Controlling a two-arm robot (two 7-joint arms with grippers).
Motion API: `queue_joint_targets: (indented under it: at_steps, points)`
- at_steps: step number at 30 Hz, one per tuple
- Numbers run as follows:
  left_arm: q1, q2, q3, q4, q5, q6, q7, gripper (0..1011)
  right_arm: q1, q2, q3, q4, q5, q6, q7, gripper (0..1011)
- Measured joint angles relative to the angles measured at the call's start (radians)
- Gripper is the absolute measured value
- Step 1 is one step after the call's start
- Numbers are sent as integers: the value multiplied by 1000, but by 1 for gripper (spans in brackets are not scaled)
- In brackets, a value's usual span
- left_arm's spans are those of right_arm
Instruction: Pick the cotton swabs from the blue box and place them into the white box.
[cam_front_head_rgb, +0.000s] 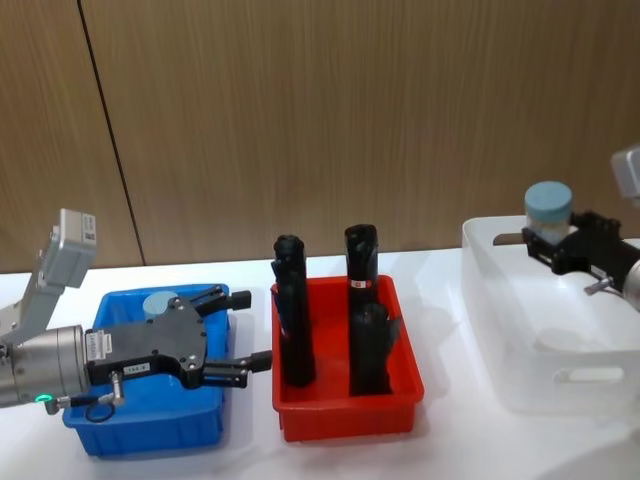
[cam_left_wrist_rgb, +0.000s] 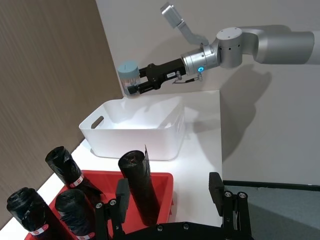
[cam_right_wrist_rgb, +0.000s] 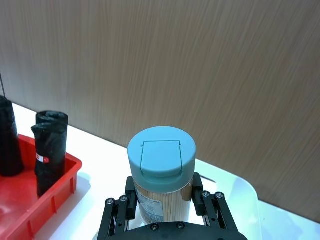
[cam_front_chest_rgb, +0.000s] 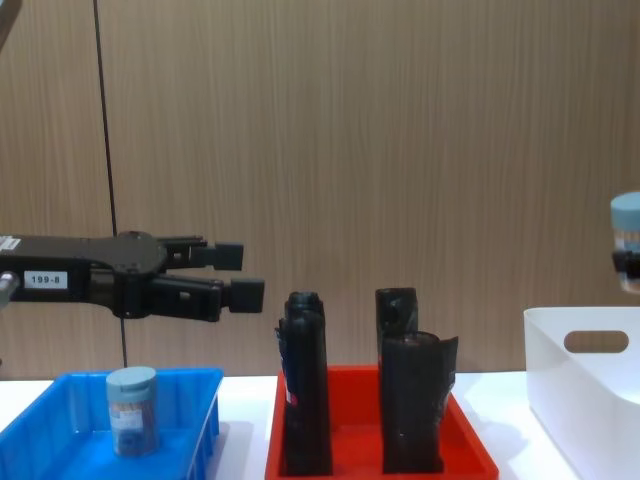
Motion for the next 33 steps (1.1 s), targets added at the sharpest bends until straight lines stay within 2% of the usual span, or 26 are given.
queue_joint_targets:
  at_steps: [15, 28, 33]
  points:
    - [0, 0, 0, 0, 0, 0, 0, 1004, 26, -13, -13, 85, -17, 8, 15, 633]
    - [0, 0, 0, 0, 0, 0, 0, 1004, 37, -17, -17, 121, -22, 6, 12, 984]
    - [0, 0, 0, 0, 0, 0, 0, 1004, 38, -17, -16, 124, -22, 3, 7, 1001]
